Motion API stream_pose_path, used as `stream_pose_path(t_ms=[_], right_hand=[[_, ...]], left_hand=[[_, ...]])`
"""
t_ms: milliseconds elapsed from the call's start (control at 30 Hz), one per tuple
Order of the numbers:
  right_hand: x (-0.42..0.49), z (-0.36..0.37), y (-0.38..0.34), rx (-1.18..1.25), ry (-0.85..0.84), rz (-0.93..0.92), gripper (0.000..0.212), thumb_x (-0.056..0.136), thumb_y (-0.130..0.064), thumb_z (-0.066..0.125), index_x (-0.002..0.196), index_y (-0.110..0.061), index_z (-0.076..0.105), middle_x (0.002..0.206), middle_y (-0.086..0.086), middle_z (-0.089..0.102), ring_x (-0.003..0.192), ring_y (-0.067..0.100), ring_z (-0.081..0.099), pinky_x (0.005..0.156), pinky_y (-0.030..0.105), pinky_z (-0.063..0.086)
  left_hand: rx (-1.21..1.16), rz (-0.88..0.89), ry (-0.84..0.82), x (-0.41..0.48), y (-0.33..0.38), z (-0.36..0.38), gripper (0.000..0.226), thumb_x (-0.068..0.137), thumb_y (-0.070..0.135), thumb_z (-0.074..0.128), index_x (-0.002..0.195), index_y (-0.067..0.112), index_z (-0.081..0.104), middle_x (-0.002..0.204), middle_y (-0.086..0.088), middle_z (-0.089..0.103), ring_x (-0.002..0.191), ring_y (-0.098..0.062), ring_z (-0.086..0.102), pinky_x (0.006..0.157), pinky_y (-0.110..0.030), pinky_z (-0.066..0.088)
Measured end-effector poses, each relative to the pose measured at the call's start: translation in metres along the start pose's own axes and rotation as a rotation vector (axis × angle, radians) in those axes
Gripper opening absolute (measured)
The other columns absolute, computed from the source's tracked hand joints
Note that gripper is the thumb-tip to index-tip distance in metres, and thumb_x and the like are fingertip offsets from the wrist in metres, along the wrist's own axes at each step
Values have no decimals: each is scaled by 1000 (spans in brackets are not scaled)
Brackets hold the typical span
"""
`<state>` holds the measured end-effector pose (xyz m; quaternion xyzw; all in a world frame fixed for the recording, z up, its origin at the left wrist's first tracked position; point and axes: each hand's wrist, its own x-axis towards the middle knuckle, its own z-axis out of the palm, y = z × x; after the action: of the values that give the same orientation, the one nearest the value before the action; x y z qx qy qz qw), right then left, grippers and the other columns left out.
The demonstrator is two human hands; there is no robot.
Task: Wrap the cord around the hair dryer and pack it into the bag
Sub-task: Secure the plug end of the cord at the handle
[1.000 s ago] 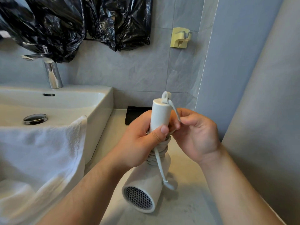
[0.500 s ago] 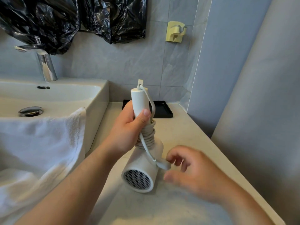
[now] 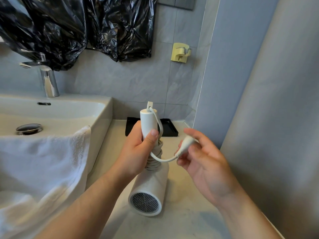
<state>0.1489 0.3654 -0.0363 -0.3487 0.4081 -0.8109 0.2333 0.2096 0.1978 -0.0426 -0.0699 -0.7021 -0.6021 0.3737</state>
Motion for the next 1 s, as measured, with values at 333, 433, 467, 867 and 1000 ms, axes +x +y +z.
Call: stream_pose_path(t_ms=[333, 433, 467, 867, 1000], right_hand=[[7, 36, -8, -610, 33, -348, 21, 80, -19, 68, 94, -33, 73, 89, -13, 76, 82, 3, 69, 73, 14, 49], [11, 33, -1, -605, 67, -332, 21, 83, -12, 70, 94, -29, 73, 92, -8, 76, 85, 7, 70, 74, 16, 50], [12, 33, 2, -612, 92, -339, 21, 83, -10, 71, 94, -28, 72, 91, -7, 76, 84, 8, 70, 74, 17, 51], [20, 32, 25, -762, 311, -582, 16, 82, -23, 67, 96, -31, 65, 90, -10, 71, 85, 12, 68, 76, 21, 51], [25, 29, 18, -694, 202, -506, 18, 81, -19, 67, 94, -30, 63, 94, -7, 70, 82, 11, 67, 75, 22, 51]], left_hand=[[182, 104, 90, -3, -5, 7, 45, 91, 60, 42, 100, 18, 57, 96, -6, 58, 83, -9, 58, 72, -24, 48], [227, 156, 61, -3, -8, 6, 57, 96, 62, 30, 101, 12, 57, 97, -7, 56, 89, -19, 57, 78, -29, 47], [228, 156, 57, -3, -8, 6, 55, 97, 60, 29, 101, 12, 56, 97, -6, 56, 89, -18, 56, 78, -28, 46], [193, 159, 9, -1, -9, 4, 61, 93, 68, 30, 104, 14, 55, 99, -9, 57, 89, -18, 55, 79, -30, 47], [148, 155, -35, 0, -9, 2, 65, 94, 66, 34, 112, 8, 56, 106, -14, 59, 98, -24, 58, 84, -37, 49]])
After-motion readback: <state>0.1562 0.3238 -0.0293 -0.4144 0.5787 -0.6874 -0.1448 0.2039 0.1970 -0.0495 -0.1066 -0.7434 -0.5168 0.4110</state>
